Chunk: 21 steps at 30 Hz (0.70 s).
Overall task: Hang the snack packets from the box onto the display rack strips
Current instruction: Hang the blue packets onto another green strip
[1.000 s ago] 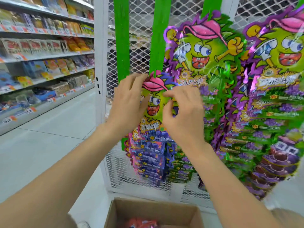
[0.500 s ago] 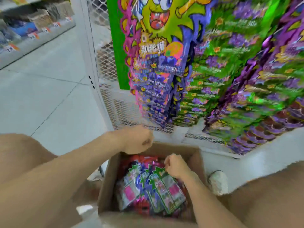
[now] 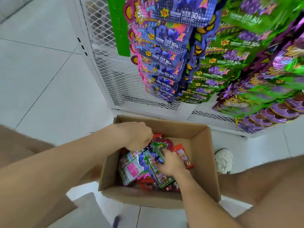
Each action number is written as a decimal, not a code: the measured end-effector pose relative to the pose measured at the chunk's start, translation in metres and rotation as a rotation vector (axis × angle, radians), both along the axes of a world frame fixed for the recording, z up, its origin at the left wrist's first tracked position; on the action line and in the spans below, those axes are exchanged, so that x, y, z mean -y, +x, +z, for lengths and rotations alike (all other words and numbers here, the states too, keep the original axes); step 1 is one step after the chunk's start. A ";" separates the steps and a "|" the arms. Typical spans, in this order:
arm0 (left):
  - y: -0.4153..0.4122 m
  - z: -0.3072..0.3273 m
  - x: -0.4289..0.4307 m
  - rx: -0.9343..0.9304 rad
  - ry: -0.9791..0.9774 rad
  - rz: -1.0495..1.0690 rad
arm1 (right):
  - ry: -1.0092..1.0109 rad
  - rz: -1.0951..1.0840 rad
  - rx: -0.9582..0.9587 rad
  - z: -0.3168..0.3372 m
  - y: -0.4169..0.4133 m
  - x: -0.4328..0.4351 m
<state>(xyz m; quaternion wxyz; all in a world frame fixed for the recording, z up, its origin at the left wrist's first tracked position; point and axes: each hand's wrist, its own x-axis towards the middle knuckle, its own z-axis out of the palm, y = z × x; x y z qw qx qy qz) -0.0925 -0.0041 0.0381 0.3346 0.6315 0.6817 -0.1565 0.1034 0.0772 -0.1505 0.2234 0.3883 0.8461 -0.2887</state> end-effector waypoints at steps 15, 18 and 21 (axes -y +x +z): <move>-0.025 0.077 0.006 0.036 0.584 0.663 | -0.657 -0.433 -0.631 0.206 -0.020 -0.048; -0.030 0.104 0.012 0.191 0.769 0.841 | -0.753 -0.515 -0.687 0.229 -0.018 -0.044; -0.032 0.126 0.018 0.407 0.799 0.892 | -0.764 -0.464 -0.730 0.249 -0.019 -0.044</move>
